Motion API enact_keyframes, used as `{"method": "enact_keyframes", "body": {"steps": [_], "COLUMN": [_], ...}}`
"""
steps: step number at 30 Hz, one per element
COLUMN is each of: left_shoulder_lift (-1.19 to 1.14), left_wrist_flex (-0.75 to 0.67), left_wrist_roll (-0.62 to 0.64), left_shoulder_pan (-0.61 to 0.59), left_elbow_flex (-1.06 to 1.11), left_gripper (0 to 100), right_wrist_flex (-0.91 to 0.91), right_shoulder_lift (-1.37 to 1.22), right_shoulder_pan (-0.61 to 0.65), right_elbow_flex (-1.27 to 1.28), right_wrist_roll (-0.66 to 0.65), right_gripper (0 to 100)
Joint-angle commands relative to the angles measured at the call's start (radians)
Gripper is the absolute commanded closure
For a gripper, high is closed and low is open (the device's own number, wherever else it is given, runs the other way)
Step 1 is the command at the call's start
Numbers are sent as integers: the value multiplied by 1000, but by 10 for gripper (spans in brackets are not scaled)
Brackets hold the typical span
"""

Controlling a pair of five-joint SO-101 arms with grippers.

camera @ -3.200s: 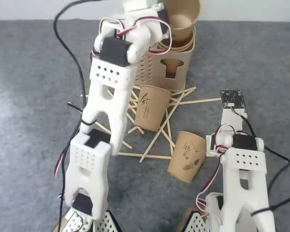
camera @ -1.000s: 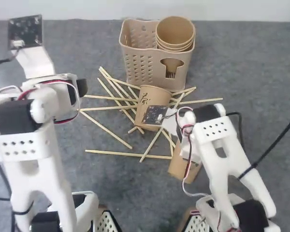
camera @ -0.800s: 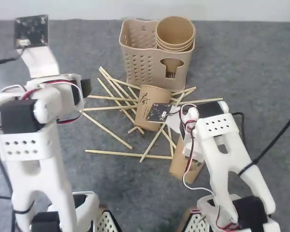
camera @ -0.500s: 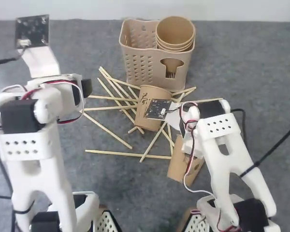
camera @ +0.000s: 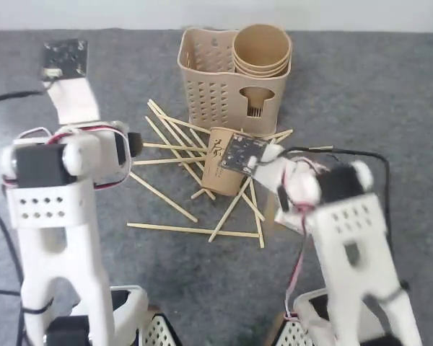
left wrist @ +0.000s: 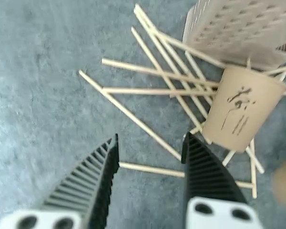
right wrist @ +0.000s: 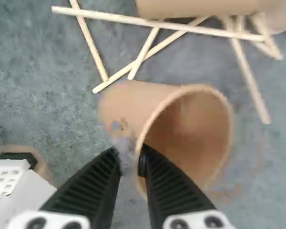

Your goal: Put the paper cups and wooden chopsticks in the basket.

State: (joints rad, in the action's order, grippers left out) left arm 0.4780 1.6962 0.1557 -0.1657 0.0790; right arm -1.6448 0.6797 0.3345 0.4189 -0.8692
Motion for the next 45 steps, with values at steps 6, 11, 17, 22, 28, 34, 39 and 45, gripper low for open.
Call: {"method": "enact_keyframes", "body": {"steps": [6,11,17,22,28,34,39,45], "left_shoulder_lift": [32,32,32,32,32,32,32,32], "left_wrist_flex": [-72,-87,-129,-241,-382,-500,-519,-526], "left_wrist_roll": [-11,-12,-84,-110,-104,-66,-54,-52], "left_shoulder_pan": [0,0,0,0,8,6,5,2], "left_elbow_flex": [143,202,291,414,512,584,595,596], "left_gripper": [794,794,794,794,794,794,794,794], "right_wrist_flex": [-15,97,389,503,570,567,466,354], "right_shoulder_lift": [291,300,289,243,-45,-409,-665,-926], "right_shoulder_pan": [-4,-33,-90,-88,-93,-85,-42,-18], "right_elbow_flex": [-106,-109,-187,-292,-528,-887,-1174,-1482], "right_wrist_roll": [12,14,17,26,153,232,258,315], "right_gripper": [991,991,991,991,991,991,991,991]}}
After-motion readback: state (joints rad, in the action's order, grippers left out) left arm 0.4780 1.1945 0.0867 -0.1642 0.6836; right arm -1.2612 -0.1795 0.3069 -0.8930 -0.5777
